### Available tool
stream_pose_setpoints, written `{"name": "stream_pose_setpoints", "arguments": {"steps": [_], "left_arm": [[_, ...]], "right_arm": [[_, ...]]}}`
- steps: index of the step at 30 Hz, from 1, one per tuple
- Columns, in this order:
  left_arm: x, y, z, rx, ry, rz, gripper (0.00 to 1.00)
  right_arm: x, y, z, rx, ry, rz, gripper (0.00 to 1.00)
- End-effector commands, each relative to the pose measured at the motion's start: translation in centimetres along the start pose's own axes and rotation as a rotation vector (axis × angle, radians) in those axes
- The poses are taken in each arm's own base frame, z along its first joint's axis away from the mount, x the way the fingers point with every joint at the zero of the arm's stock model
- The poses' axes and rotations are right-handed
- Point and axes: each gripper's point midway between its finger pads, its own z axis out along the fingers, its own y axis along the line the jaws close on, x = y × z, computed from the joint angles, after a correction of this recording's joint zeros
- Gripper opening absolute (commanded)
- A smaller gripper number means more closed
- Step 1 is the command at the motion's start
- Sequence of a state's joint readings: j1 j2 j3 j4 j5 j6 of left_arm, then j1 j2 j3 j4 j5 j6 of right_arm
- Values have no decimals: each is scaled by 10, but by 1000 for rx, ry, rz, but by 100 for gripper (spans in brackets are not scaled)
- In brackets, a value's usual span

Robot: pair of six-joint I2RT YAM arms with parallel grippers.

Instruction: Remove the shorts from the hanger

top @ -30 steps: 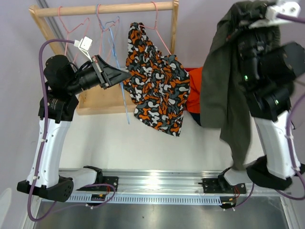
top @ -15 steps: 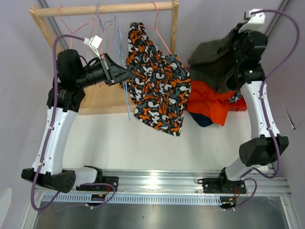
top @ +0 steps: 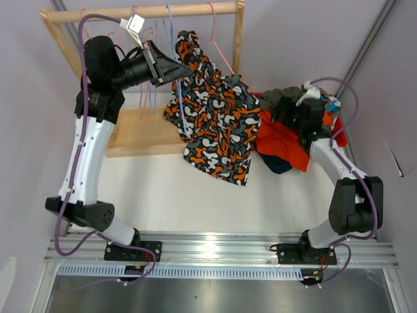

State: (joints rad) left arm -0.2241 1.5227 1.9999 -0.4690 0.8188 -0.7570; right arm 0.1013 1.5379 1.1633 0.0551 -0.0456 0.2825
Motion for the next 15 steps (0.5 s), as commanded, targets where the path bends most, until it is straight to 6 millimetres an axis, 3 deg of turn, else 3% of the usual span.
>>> {"name": "stream_pose_setpoints", "arguments": {"steps": [1, 2, 3, 6, 11, 15], "left_arm": [[-22, -17, 12, 113, -17, 16, 0], [-25, -10, 16, 108, -18, 3, 0], [-29, 2, 25, 99, -18, -14, 0], [-44, 14, 36, 90, -49, -34, 0], [-72, 60, 58, 12, -121, -101, 0], [-88, 79, 61, -56, -201, -138, 0]], "right_arm": [[30, 31, -25, -112, 10, 65, 99], [31, 35, -35, -126, 3, 65, 99], [54, 40, -42, -140, 42, 66, 99], [71, 48, -65, -171, 49, 69, 99], [79, 77, -98, -269, 30, 42, 99], [81, 93, -113, -309, 23, 13, 99]]}}
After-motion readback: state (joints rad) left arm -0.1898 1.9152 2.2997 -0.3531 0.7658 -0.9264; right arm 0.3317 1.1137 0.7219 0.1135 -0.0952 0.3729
